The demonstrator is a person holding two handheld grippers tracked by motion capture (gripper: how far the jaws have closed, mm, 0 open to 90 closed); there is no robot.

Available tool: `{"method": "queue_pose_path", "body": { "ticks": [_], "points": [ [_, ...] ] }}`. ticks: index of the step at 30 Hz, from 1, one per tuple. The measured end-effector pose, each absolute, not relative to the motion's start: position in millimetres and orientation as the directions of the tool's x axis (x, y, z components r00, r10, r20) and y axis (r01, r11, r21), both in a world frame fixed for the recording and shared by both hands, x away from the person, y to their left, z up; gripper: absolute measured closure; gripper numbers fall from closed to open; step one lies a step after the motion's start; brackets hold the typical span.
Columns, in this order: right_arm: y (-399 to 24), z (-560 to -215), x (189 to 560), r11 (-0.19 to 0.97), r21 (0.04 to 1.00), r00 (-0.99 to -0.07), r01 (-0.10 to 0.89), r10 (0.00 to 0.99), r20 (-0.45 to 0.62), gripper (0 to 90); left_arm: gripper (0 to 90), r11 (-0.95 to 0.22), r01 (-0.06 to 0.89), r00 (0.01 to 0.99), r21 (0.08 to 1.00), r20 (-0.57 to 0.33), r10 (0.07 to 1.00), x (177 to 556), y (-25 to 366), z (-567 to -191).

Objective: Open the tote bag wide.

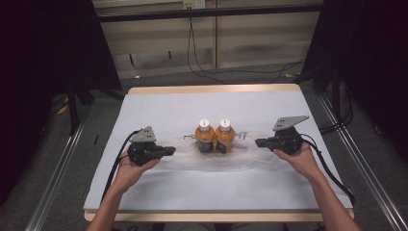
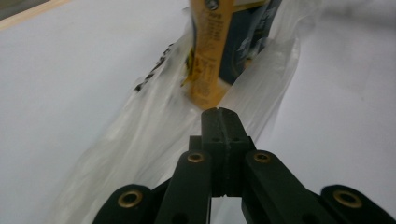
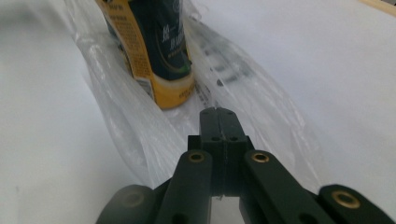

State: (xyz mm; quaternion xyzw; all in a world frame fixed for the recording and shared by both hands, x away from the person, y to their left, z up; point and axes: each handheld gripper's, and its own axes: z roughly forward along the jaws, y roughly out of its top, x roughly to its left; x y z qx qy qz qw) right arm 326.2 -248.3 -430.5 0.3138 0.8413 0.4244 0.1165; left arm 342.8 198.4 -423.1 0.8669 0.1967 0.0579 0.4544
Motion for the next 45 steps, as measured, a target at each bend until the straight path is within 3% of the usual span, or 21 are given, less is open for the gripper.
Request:
{"method": "queue_pose_path", "body": {
  "ticks": [23,33,45],
  "points": [
    [-188.8,-415.5,364.9,0.475,0.786,-0.823,0.395,0.564,0.073,90.0,90.0,-0.5,0.256,0.95,0.827,-0.12,0.288,346.6,87.8,-442.2],
    [-173.8,-440.2,380.2,0.526,0.73,-0.825,0.435,0.558,0.089,90.0,90.0,-0.53,0.286,0.927,0.798,-0.091,0.364,348.3,76.3,-461.5],
    [-169.5,-457.7,392.9,0.511,0.71,-0.813,0.484,0.562,0.151,90.0,90.0,-0.543,0.284,0.929,0.79,-0.086,0.361,343.7,79.1,-472.1]
  ]
}}
